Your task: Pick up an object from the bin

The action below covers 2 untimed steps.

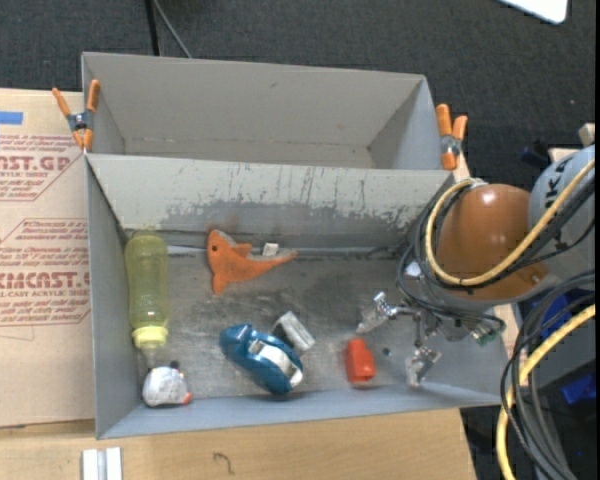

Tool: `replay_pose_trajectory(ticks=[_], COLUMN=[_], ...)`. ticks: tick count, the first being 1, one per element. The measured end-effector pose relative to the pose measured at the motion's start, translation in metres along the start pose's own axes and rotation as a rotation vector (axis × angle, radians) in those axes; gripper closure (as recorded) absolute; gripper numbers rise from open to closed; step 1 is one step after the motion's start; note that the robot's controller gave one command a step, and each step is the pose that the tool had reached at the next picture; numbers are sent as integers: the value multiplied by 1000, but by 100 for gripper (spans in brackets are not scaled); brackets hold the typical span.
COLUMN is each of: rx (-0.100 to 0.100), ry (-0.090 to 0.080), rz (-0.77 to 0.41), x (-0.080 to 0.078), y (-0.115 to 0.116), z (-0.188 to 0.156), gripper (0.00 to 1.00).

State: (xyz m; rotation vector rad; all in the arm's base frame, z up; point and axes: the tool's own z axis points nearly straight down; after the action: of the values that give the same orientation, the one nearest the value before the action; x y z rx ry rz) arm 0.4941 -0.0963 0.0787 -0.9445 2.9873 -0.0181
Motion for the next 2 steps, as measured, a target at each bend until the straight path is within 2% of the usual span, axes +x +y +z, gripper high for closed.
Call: replay_pose_trajectory(ticks=[1,2], rx=[10,-8], ry=[2,-12], rz=[-68,-276], x=[-15,-47], y=[10,67], z=[-1,-3], gripper=[0,100])
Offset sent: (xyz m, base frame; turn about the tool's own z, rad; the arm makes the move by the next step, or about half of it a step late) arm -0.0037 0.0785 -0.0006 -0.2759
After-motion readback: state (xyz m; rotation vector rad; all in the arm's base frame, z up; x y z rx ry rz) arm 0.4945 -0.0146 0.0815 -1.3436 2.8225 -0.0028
